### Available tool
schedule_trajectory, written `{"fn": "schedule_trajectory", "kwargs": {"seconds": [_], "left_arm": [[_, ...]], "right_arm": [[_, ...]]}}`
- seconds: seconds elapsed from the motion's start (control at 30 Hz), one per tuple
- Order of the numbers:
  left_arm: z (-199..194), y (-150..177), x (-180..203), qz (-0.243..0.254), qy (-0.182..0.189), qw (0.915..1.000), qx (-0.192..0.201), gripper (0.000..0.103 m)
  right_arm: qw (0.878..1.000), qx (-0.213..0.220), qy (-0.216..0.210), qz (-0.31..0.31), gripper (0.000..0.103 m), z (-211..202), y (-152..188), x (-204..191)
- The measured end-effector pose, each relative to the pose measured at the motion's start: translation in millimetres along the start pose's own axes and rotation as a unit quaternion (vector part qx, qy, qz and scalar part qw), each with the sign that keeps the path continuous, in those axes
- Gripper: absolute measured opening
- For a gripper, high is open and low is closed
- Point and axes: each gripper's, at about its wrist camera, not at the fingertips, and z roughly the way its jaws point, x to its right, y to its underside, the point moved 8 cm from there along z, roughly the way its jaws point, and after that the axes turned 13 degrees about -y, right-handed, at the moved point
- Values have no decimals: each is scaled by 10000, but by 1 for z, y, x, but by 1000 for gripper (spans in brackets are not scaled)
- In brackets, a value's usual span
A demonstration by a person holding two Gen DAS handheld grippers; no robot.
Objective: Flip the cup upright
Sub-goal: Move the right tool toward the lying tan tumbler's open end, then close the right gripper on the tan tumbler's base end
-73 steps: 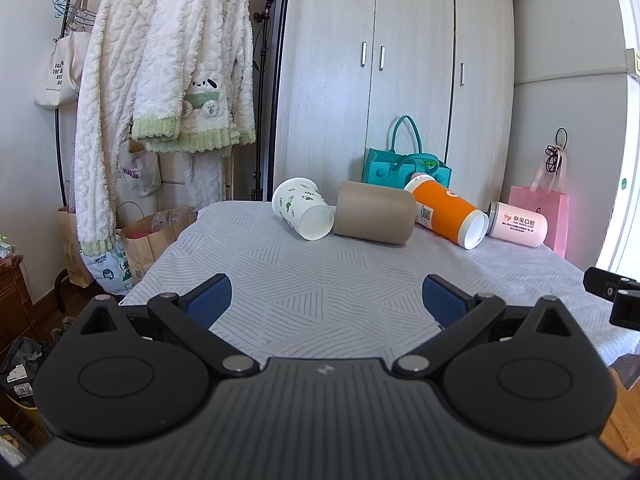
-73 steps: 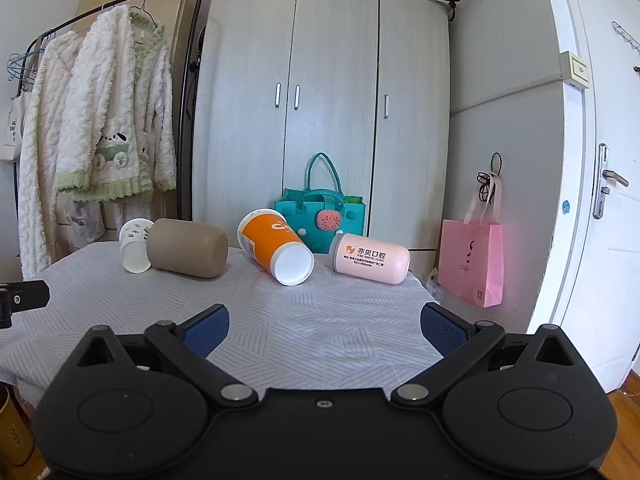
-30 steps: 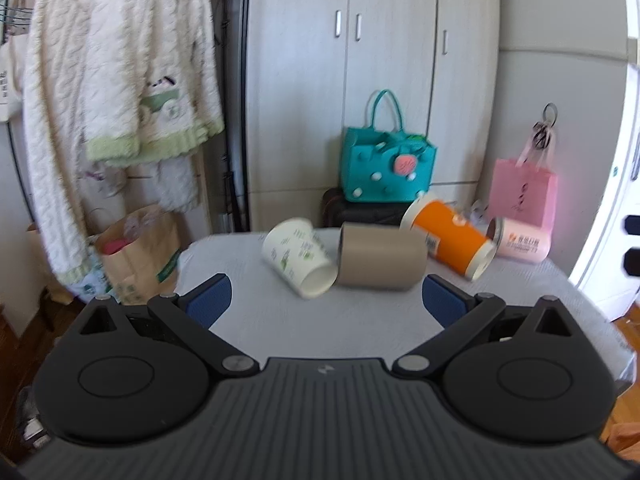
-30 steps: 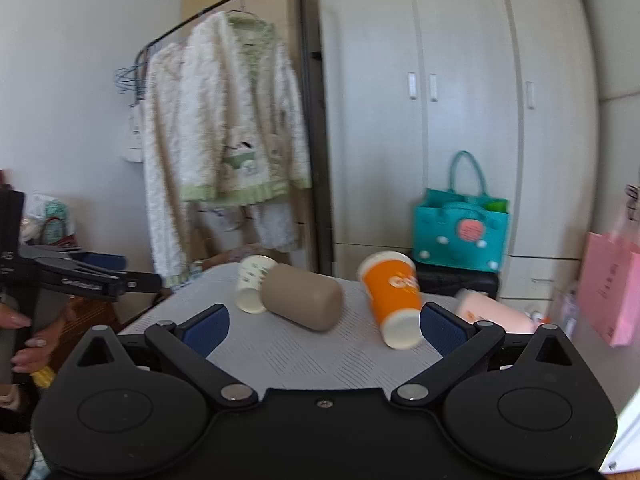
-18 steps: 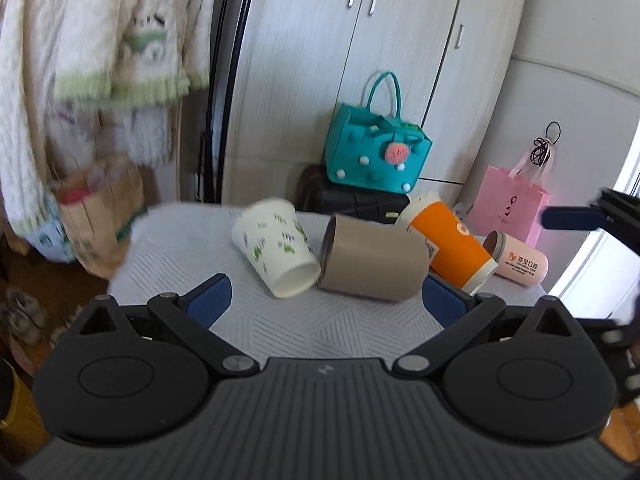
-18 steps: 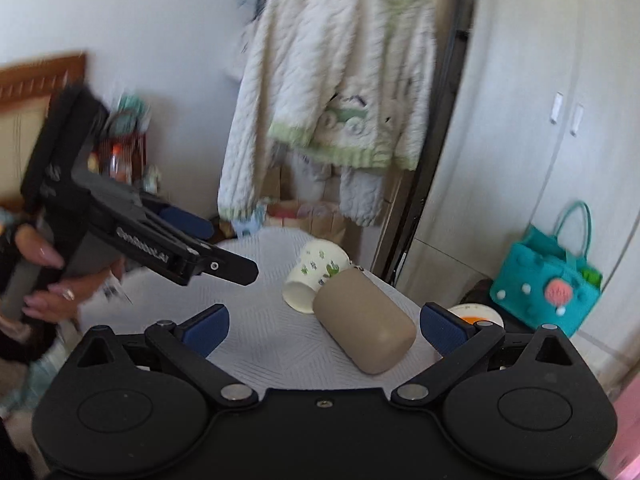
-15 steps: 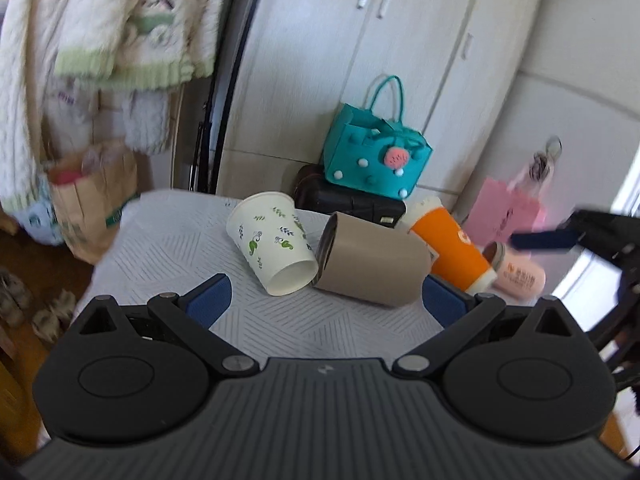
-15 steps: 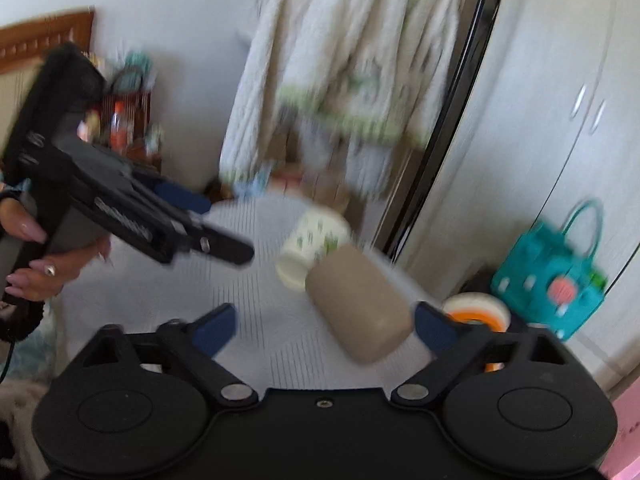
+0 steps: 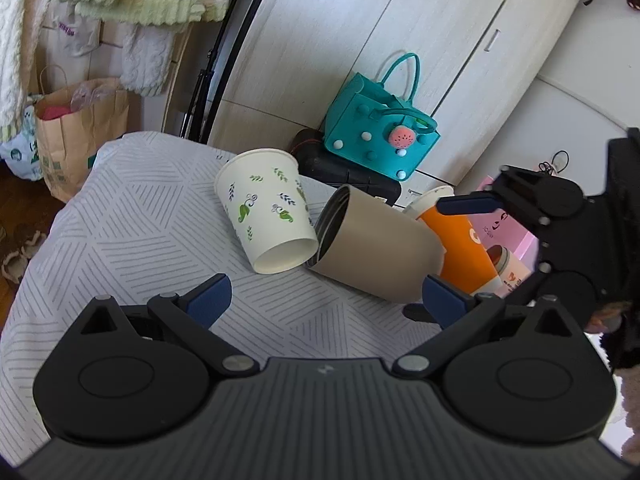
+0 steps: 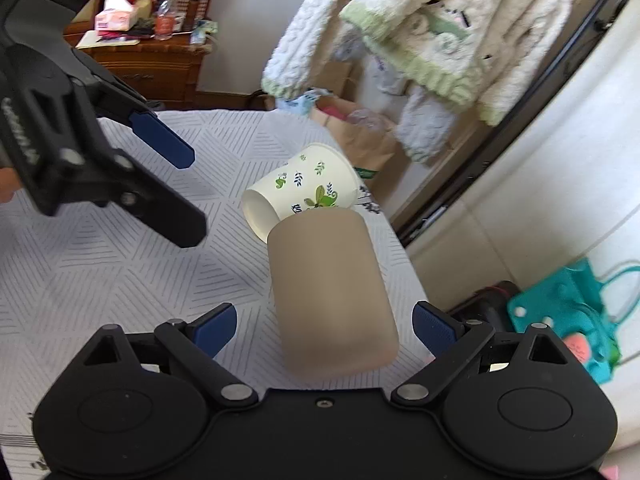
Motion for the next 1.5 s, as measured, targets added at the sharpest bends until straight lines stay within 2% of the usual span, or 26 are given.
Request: {"fn": "schedule_trajectory", "kwargs": {"seconds": [0.17,0.3,0.43,0.53,0.57,0.6,0.67,0.83,0.9,1.0,1.5], "left_arm": [[6,2,-2,21,-18,10000,-61,103],[10,5,-5,36,-9,9999,-113,103],[11,7,-4,56,-15,9999,-117,103],[10,7,-4,-11,69,9999,-101,103],[10,6,-4,-66,140,9998,-108,103],[10,6,-3,-116,210,9996,-136,103],[9,6,-3,-162,308,9993,-160,103],[6,14,6,-124,430,9987,-241,103],[3,19,10,-127,497,9983,-290,103],[-2,25,14,-159,521,9978,-368,103],[-32,58,59,216,812,9949,-550,103]], "right_arm": [[9997,107,-205,-115,97,18,-3,9],[9985,265,-467,110,97,28,-6,15],[9986,192,-459,153,97,39,-4,21],[9977,33,-531,418,92,47,1,23],[9980,76,-450,432,86,45,1,23],[9975,106,-447,540,86,41,0,24],[9923,145,-599,1073,86,38,2,26],[9860,122,-403,1616,86,30,14,17],[9802,180,-518,1900,85,24,20,13],[9745,361,-709,2097,85,15,28,7],[9491,900,-372,2997,84,-35,78,-35]]}}
